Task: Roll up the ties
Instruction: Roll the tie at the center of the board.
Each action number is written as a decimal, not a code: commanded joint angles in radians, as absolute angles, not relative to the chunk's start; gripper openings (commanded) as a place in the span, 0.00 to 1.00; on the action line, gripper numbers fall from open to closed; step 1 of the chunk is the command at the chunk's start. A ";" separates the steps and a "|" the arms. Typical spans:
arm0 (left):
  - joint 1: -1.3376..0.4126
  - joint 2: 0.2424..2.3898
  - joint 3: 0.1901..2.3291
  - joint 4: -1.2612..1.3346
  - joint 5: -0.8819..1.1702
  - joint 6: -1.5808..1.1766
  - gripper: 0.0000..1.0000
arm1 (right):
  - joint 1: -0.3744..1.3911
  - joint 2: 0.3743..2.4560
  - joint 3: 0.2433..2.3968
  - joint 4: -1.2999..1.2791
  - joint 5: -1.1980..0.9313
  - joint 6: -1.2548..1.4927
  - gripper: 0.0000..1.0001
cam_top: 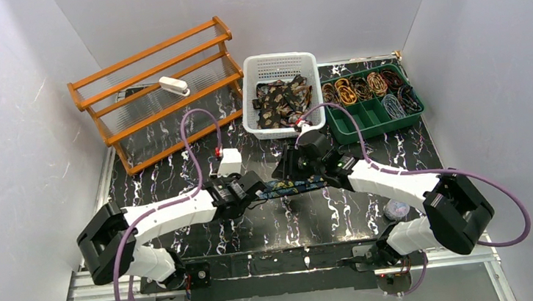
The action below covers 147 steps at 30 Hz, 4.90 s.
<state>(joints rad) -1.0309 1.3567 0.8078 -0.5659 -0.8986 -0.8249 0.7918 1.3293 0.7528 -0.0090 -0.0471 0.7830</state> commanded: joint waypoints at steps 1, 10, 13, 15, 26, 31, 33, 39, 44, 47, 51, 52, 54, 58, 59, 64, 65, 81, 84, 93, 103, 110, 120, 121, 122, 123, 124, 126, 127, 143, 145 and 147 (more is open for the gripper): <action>-1.055 1.405 0.857 -0.568 -0.960 -0.846 0.00 | 0.779 1.300 0.726 0.019 -0.032 0.795 0.48; -1.089 1.512 0.906 -0.503 -0.911 -0.792 0.04 | 0.758 1.293 0.683 0.046 -0.044 0.811 0.51; -1.091 1.534 0.912 -0.468 -0.868 -0.775 0.08 | 0.747 1.293 0.678 0.047 -0.054 0.810 0.52; -1.091 1.535 0.908 -0.431 -0.822 -0.759 0.17 | 0.742 1.293 0.675 0.048 -0.057 0.810 0.53; -1.060 1.205 0.834 -0.300 -0.642 -0.738 0.58 | 0.713 1.332 0.705 0.084 -0.206 0.797 0.60; -0.990 1.060 0.783 -0.412 -0.656 -0.773 0.62 | 0.716 1.436 0.751 0.172 -0.348 0.841 0.65; -0.910 1.030 0.750 -0.443 -0.619 -0.789 0.63 | 0.736 1.488 0.774 0.205 -0.377 0.863 0.67; -0.651 0.907 0.575 -0.327 -0.359 -0.776 0.69 | 0.802 1.621 0.863 0.245 -0.382 0.900 0.74; -0.552 0.923 0.520 -0.284 -0.244 -0.790 0.70 | 0.838 1.706 0.914 0.271 -0.378 0.934 0.76; -0.519 0.925 0.508 -0.279 -0.231 -0.803 0.70 | 0.851 1.756 0.935 0.281 -0.382 0.948 0.75; -0.476 0.917 0.488 -0.265 -0.195 -0.817 0.70 | 0.865 1.808 0.951 0.314 -0.396 0.962 0.70; -0.471 0.916 0.484 -0.270 -0.194 -0.818 0.70 | 0.866 1.817 0.959 0.316 -0.400 0.962 0.68; -0.464 0.910 0.478 -0.273 -0.191 -0.815 0.69 | 0.872 1.832 0.969 0.323 -0.403 0.960 0.64; -0.458 0.894 0.462 -0.284 -0.200 -0.817 0.69 | 0.875 1.851 0.978 0.337 -0.418 0.970 0.61; -0.457 0.893 0.457 -0.284 -0.200 -0.816 0.69 | 0.876 1.854 0.976 0.345 -0.419 0.974 0.60; -0.456 0.900 0.436 -0.269 -0.189 -0.826 0.69 | 0.878 1.870 0.986 0.358 -0.418 0.983 0.59; -0.456 0.900 0.434 -0.266 -0.188 -0.826 0.69 | 0.879 1.871 0.986 0.368 -0.417 0.983 0.58; -0.448 0.903 0.405 -0.216 -0.134 -0.829 0.69 | 0.862 1.919 0.978 0.426 -0.460 0.964 0.31; -0.447 0.915 0.398 -0.191 -0.117 -0.827 0.69 | 0.856 1.922 0.962 0.461 -0.484 0.965 0.26; -0.445 0.940 0.374 -0.164 -0.117 -0.834 0.67 | 0.850 1.903 0.918 0.487 -0.443 0.945 0.27; -0.443 0.904 0.393 -0.206 -0.166 -0.847 0.65 | 0.849 1.802 0.940 0.300 -0.386 0.835 0.54; -0.442 0.848 0.406 -0.271 -0.218 -0.859 0.66 | 0.849 1.662 0.953 0.154 -0.292 0.631 0.72; -0.440 0.738 0.424 -0.396 -0.303 -0.865 0.67 | 0.889 1.644 0.849 0.437 -0.388 -0.126 0.99; -0.440 0.727 0.426 -0.408 -0.310 -0.863 0.67 | 0.890 1.655 0.846 0.470 -0.403 -0.192 0.99; -0.440 0.715 0.425 -0.416 -0.316 -0.862 0.67 | 0.891 1.663 0.843 0.501 -0.424 -0.214 0.99; -0.440 0.708 0.425 -0.420 -0.319 -0.859 0.67 | 0.895 1.677 0.847 0.509 -0.457 -0.259 0.99; -0.440 0.702 0.426 -0.423 -0.319 -0.854 0.68 | 0.905 1.693 0.865 0.473 -0.479 -0.340 0.99; -0.440 0.700 0.434 -0.441 -0.320 -0.846 0.68 | 0.924 1.723 0.896 0.441 -0.496 -0.403 0.99; -0.440 0.701 0.438 -0.445 -0.321 -0.841 0.68 | 0.927 1.739 0.912 0.436 -0.518 -0.416 0.99; -0.440 0.698 0.479 -0.482 -0.334 -0.813 0.68 | 0.948 1.925 0.982 0.415 -0.567 -0.462 0.86; -0.440 0.694 0.475 -0.481 -0.334 -0.819 0.68 | 0.962 1.932 0.981 0.391 -0.539 -0.471 0.77; -0.440 0.691 0.471 -0.477 -0.334 -0.821 0.68 | 0.980 1.938 0.972 0.392 -0.515 -0.459 0.66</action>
